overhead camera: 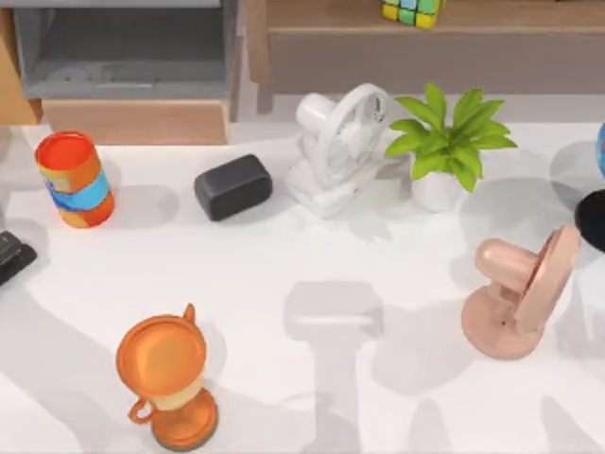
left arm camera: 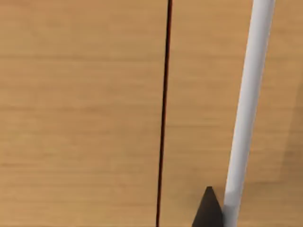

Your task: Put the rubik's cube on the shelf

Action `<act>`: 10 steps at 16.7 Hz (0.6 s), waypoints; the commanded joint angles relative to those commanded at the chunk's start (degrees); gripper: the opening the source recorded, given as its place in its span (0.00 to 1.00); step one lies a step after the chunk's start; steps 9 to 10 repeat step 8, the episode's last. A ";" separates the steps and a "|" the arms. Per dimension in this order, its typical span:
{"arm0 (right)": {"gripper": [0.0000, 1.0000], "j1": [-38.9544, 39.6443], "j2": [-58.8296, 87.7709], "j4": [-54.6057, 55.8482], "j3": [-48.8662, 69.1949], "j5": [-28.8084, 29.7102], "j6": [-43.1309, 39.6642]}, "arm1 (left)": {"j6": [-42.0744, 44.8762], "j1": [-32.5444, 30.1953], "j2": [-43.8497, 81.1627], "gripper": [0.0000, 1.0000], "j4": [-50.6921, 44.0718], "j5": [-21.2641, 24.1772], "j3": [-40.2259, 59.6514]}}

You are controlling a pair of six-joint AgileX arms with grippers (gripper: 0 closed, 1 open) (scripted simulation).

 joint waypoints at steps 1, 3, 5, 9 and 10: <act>1.00 0.00 0.00 0.00 0.00 0.00 0.00 | 0.00 0.00 0.00 0.90 0.00 0.00 0.00; 1.00 0.00 0.00 0.00 0.00 0.00 0.00 | 0.00 0.00 0.00 1.00 0.00 0.00 0.00; 1.00 0.00 0.00 0.00 0.00 0.00 0.00 | 0.00 0.00 0.00 1.00 0.00 0.00 0.00; 1.00 0.00 0.00 0.00 0.00 0.00 0.00 | 0.00 0.00 0.00 1.00 0.00 0.00 0.00; 1.00 0.00 0.00 0.00 0.00 0.00 0.00 | 0.00 0.00 0.00 1.00 0.00 0.00 0.00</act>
